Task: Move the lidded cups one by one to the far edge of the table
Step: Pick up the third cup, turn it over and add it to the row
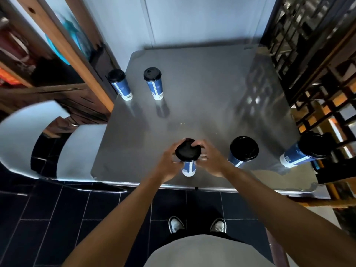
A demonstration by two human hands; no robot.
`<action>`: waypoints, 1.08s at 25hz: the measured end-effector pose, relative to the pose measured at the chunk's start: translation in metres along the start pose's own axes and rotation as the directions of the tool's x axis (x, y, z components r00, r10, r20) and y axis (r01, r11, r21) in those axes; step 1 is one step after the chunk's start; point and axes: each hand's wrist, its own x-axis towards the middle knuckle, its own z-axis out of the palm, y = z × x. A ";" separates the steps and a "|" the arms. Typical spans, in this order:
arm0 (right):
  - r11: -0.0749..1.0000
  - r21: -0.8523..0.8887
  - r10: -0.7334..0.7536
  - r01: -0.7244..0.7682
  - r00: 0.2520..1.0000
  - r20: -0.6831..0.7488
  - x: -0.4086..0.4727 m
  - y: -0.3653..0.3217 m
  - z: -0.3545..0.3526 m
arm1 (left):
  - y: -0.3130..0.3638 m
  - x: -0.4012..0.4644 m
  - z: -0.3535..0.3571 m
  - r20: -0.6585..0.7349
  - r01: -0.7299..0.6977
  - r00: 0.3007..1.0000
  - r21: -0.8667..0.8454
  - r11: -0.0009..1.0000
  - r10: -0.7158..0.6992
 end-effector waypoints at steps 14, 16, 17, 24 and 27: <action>0.876 0.351 0.393 -0.330 0.911 -0.125 0.014 0.005 0.012 | 0.027 -0.006 0.016 0.375 0.519 0.847 -0.740 0.428 -0.378; 0.858 0.376 0.423 -0.349 0.896 -0.134 0.014 0.011 0.015 | 0.022 -0.006 0.017 0.391 0.541 0.832 -0.730 0.418 -0.394; 0.853 0.382 0.432 -0.356 0.892 -0.136 0.014 0.012 0.017 | 0.021 -0.007 0.017 0.389 0.547 0.827 -0.725 0.419 -0.406; 0.847 0.396 0.430 -0.355 0.895 -0.119 0.015 0.010 0.021 | 0.018 -0.004 0.011 0.386 0.570 0.800 -0.726 0.384 -0.459; 0.836 0.429 0.415 -0.341 0.905 -0.089 0.014 0.005 0.019 | 0.020 -0.005 0.009 0.367 0.569 0.801 -0.712 0.411 -0.473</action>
